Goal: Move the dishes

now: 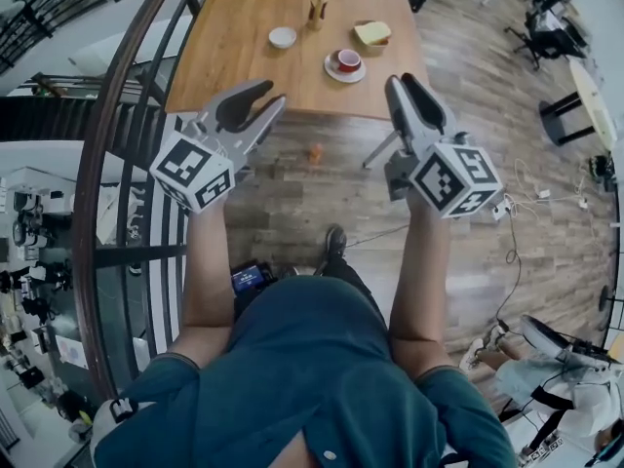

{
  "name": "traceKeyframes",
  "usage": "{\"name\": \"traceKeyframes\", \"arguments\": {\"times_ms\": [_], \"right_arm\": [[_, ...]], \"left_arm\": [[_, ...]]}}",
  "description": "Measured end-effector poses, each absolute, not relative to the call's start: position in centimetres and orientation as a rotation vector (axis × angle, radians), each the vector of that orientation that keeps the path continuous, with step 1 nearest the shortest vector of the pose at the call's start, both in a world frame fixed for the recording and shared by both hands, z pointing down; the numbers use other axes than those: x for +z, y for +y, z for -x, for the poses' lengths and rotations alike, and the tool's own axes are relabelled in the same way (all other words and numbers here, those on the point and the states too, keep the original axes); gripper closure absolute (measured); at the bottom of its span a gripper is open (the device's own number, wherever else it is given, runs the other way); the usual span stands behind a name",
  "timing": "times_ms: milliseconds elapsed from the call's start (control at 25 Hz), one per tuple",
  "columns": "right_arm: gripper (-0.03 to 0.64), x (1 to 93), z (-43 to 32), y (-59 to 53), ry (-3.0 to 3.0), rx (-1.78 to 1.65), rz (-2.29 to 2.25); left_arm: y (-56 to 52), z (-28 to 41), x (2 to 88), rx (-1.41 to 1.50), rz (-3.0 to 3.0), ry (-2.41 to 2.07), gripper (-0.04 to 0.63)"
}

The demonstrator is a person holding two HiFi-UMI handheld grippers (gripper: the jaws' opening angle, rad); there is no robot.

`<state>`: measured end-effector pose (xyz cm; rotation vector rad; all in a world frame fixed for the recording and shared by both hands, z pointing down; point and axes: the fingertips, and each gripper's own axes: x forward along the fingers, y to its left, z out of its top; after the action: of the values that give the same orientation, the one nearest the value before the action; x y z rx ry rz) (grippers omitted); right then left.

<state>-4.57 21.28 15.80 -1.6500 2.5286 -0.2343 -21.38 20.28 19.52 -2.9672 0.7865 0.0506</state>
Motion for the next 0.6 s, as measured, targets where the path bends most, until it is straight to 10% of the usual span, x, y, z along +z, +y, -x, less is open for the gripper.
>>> {"name": "traceKeyframes", "arguments": {"times_ms": [600], "right_arm": [[0.529, 17.7, 0.9, 13.3, 2.600, -0.305, 1.520]], "left_arm": [[14.8, 18.3, 21.3, 0.000, 2.939, 0.963, 0.489]]}}
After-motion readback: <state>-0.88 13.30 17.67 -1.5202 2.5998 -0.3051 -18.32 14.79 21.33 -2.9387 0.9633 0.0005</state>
